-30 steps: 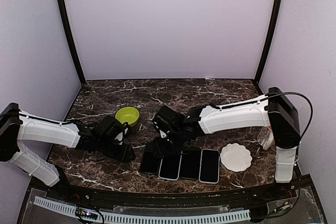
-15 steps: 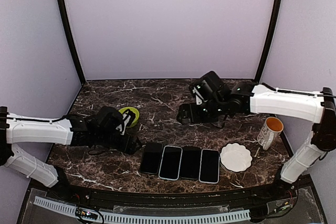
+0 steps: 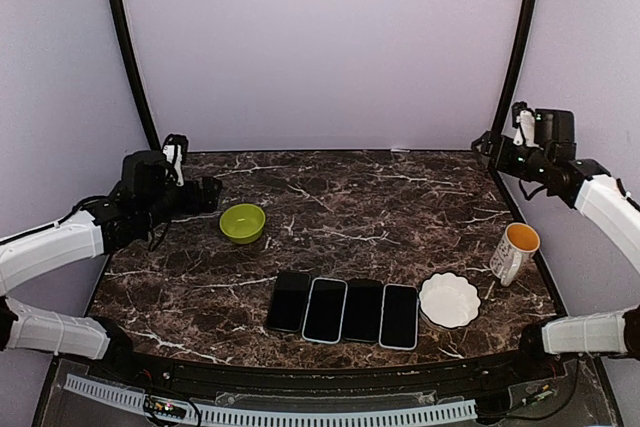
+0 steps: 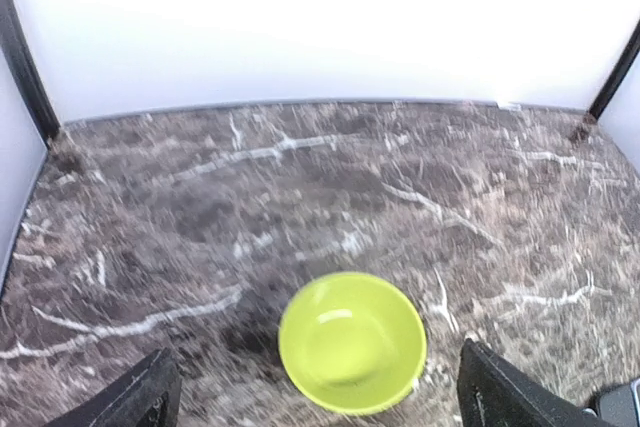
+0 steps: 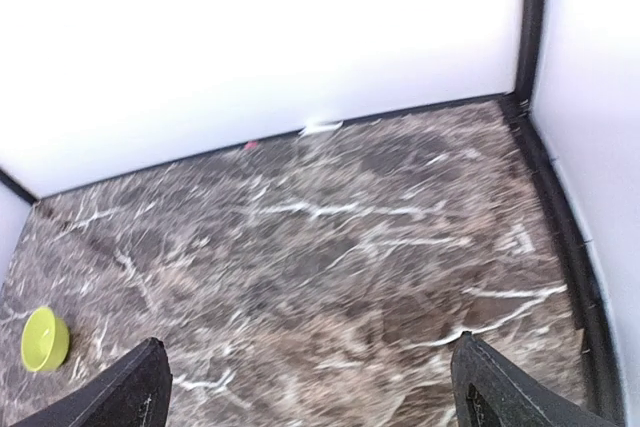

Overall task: Put the phone into the phone case
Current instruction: Reset both arms, then press the corner of the phone case at the top left corner of the phone case.

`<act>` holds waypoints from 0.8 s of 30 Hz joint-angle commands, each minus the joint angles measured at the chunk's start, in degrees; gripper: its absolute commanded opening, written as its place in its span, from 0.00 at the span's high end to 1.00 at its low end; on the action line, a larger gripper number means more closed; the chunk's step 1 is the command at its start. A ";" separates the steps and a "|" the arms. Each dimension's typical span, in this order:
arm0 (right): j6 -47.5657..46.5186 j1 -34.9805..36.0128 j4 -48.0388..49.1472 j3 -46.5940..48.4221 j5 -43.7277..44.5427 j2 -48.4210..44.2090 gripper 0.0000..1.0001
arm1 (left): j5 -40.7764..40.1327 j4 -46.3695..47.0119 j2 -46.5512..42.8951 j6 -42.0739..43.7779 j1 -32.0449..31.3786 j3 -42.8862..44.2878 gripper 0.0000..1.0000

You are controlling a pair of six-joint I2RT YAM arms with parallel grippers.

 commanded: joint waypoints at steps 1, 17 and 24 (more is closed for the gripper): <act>-5.62 -9.01 11.25 -6.66 -7.99 -4.47 0.01 | -0.94 7.79 -1.29 4.84 7.80 0.91 0.01; -8.61 -17.84 57.73 -40.22 3.62 -16.20 0.02 | 4.46 51.68 6.60 14.07 23.91 -21.91 0.01; -10.44 -17.93 68.14 -51.59 8.89 -21.03 0.02 | 10.71 62.83 12.32 15.42 28.97 -24.86 0.01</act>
